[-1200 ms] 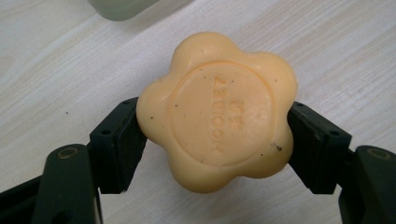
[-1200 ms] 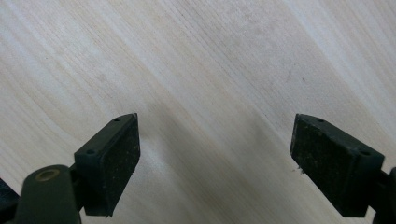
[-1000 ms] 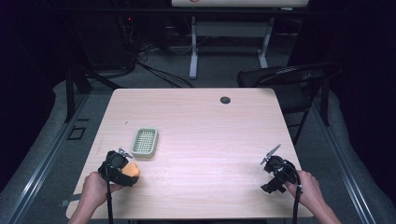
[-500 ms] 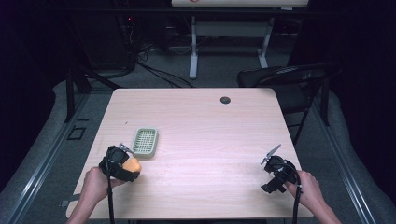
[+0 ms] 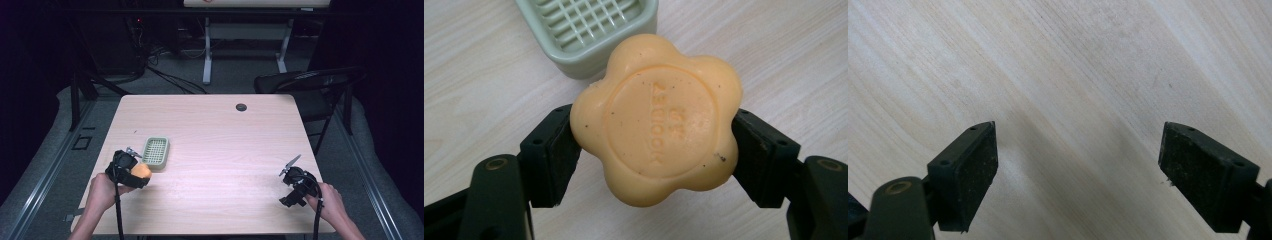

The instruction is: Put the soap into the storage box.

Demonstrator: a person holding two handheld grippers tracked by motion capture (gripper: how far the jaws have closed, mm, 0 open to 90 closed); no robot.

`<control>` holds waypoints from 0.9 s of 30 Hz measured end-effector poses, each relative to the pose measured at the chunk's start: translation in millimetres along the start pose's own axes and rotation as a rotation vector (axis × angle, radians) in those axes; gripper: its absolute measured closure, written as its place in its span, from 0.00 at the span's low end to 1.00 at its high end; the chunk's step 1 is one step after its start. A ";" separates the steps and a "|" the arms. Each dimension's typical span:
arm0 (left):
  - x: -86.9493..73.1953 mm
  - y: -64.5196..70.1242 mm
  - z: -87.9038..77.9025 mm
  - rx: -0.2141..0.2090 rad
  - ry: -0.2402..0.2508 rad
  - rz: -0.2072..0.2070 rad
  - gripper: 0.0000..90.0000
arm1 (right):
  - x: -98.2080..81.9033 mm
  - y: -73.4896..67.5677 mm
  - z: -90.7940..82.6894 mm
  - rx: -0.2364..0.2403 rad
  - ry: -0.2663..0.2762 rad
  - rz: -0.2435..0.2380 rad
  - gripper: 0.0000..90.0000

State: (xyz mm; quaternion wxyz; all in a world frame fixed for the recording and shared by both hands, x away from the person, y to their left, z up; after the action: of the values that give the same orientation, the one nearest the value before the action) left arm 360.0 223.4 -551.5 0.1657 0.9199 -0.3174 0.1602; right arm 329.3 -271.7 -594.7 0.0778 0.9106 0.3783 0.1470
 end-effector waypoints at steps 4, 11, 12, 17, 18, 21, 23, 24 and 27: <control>4.7 -0.9 -1.9 -0.001 0.009 0.001 0.30 | 0.3 -0.2 -0.4 -0.001 0.004 0.002 0.17; 11.2 -4.6 -4.0 0.001 0.015 -0.002 0.30 | 0.3 0.5 -0.6 -0.005 0.006 0.004 0.17; 12.2 -5.1 -4.1 0.001 0.018 -0.001 0.30 | 0.3 0.5 -0.5 -0.002 0.006 0.005 0.17; 17.6 -7.6 -3.4 -0.001 0.018 0.000 0.30 | 0.0 1.0 -0.8 -0.006 0.002 0.001 0.17; 18.8 -8.1 -3.4 0.001 0.018 0.001 0.30 | 0.0 0.9 -0.7 -0.005 0.003 0.003 0.17; 22.6 -8.9 -3.5 -0.003 0.019 0.000 0.30 | 0.1 0.8 -0.8 -0.005 0.004 0.002 0.17; 25.2 -9.8 -3.8 -0.003 0.022 -0.001 0.30 | -0.1 1.1 -0.8 -0.006 0.002 0.001 0.17; 26.1 -10.3 -3.7 -0.002 0.025 0.000 0.30 | -0.2 1.1 -0.7 -0.005 0.001 0.002 0.17; 29.0 -11.8 -3.6 -0.003 0.029 0.000 0.30 | 0.0 0.4 0.0 0.002 0.009 0.010 0.17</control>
State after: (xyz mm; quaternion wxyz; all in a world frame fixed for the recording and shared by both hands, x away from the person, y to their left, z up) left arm 388.5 218.3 -539.1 0.1718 0.9173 -0.3150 0.1728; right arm 329.6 -272.0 -594.6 0.0742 0.9118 0.3745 0.1512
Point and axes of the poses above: each handheld gripper's, and its own axes: z roughly forward along the jaws, x roughly out of its top, y roughly to its right, the point moved 6 cm from there along z, roughly forward along the jaws, and after that the axes turned 13 degrees about -x, right-handed, at the moved point
